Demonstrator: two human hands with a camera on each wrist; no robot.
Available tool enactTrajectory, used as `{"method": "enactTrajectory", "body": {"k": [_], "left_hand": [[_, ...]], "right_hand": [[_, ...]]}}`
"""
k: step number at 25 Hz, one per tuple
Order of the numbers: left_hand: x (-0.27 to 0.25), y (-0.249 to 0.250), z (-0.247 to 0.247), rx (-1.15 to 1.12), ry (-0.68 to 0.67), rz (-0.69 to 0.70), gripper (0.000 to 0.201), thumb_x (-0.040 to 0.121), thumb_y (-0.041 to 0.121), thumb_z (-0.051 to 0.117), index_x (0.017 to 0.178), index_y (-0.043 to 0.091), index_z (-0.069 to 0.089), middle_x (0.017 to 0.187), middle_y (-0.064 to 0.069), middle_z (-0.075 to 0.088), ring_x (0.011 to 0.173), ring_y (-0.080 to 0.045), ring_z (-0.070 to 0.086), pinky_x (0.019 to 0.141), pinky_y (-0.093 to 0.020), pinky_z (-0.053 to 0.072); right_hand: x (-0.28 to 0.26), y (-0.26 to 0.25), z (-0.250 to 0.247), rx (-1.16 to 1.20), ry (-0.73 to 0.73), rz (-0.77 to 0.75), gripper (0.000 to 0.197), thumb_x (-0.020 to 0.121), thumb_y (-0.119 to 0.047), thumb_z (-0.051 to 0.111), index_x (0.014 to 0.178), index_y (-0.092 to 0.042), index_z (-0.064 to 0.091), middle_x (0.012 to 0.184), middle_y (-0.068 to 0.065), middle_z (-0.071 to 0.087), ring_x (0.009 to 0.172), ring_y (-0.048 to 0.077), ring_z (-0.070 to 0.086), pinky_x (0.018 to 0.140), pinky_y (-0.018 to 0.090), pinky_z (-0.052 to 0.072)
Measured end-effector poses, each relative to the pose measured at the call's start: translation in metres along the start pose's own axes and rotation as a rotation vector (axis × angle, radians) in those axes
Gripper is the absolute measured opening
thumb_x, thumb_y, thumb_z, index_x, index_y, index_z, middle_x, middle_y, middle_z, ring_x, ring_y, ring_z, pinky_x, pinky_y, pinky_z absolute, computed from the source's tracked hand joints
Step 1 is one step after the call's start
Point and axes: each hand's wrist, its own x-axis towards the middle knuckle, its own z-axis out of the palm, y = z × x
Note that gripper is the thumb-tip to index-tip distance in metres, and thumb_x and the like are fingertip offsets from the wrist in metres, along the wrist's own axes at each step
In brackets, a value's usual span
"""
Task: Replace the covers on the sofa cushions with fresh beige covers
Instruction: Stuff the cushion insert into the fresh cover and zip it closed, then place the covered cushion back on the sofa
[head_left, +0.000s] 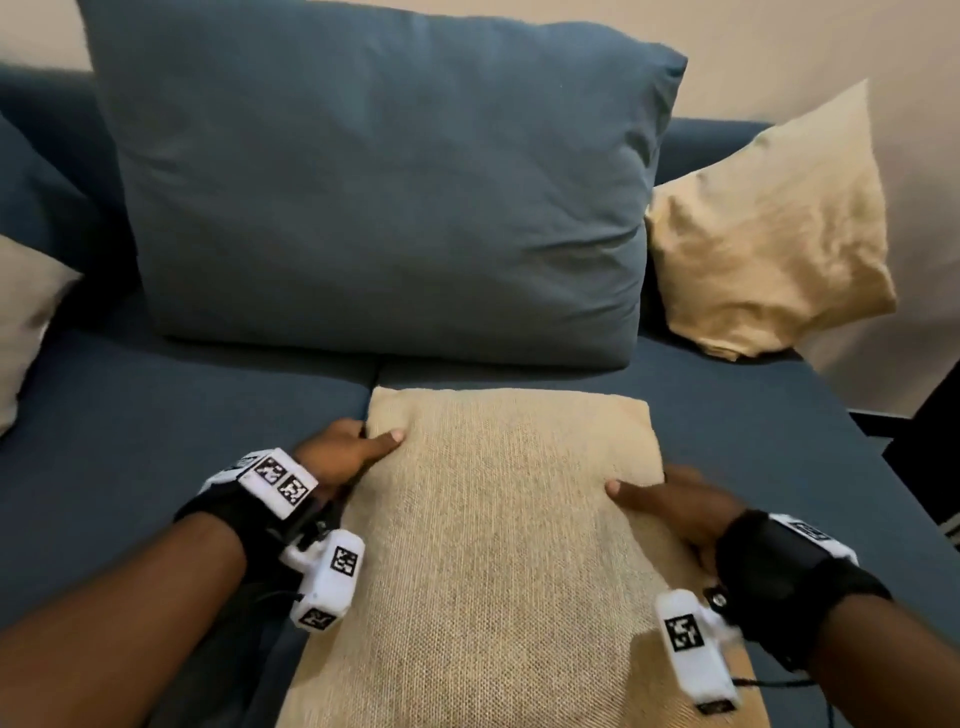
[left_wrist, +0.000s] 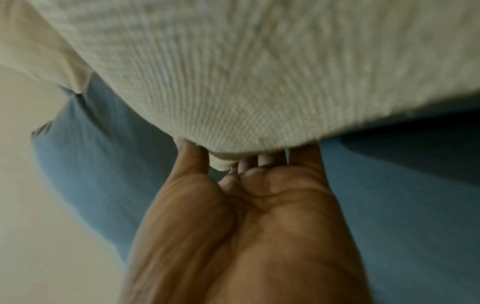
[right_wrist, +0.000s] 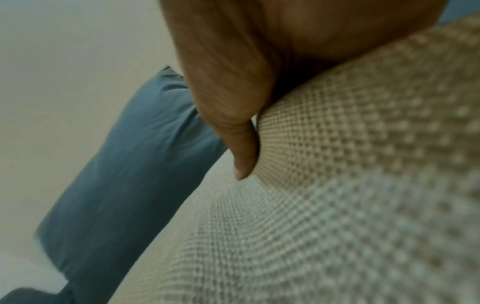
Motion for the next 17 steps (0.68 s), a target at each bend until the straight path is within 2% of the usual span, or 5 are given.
{"method": "enactTrajectory", "body": {"k": [3, 7, 11, 14, 17], "left_hand": [[-0.032, 0.041, -0.027, -0.273, -0.012, 0.133, 0.097, 0.050, 0.037, 0.096, 0.132, 0.014, 0.051, 0.117, -0.012, 0.071, 0.098, -0.024, 0.072, 0.068, -0.037, 0.060], [-0.039, 0.085, -0.084, -0.351, 0.059, 0.331, 0.084, 0.082, -0.007, 0.070, 0.139, 0.043, 0.033, 0.128, 0.004, 0.062, 0.112, -0.025, 0.065, 0.070, -0.052, 0.058], [-0.007, 0.103, -0.124, -0.455, 0.299, 0.401, 0.074, 0.087, -0.010, 0.064, 0.137, 0.036, 0.035, 0.129, 0.000, 0.055, 0.113, -0.031, 0.060, 0.073, -0.065, 0.056], [0.030, 0.085, -0.142, -0.497, 0.410, 0.289, 0.064, 0.087, 0.000, 0.067, 0.131, 0.037, 0.038, 0.128, -0.001, 0.057, 0.110, -0.032, 0.061, 0.075, -0.063, 0.057], [0.051, 0.057, -0.140, -0.424, 0.293, 0.041, 0.024, 0.095, 0.019, 0.059, 0.119, 0.021, 0.057, 0.123, -0.016, 0.067, 0.099, -0.033, 0.068, 0.080, -0.052, 0.056]], "right_hand": [[0.002, -0.055, -0.003, -0.131, 0.183, -0.299, 0.025, 0.088, -0.017, 0.075, 0.111, -0.009, 0.070, 0.098, 0.006, 0.075, 0.093, 0.028, 0.071, 0.092, 0.049, 0.056], [0.024, -0.170, 0.000, -0.272, 0.327, -0.797, 0.033, 0.089, -0.023, 0.073, 0.121, -0.020, 0.065, 0.113, 0.001, 0.071, 0.108, 0.026, 0.065, 0.097, 0.049, 0.051], [0.053, -0.275, 0.014, -0.532, 0.391, -1.040, 0.049, 0.095, -0.023, 0.065, 0.142, -0.027, 0.051, 0.132, -0.001, 0.062, 0.125, 0.023, 0.053, 0.107, 0.038, 0.039], [0.098, -0.300, 0.030, -0.672, 0.368, -0.875, 0.068, 0.099, -0.036, 0.056, 0.157, -0.022, 0.024, 0.154, 0.009, 0.043, 0.142, 0.029, 0.039, 0.116, 0.041, 0.029], [0.131, -0.281, 0.041, -0.706, 0.293, -0.752, 0.077, 0.095, -0.052, 0.049, 0.158, -0.021, 0.016, 0.152, 0.012, 0.045, 0.138, 0.033, 0.043, 0.114, 0.047, 0.034]]}}
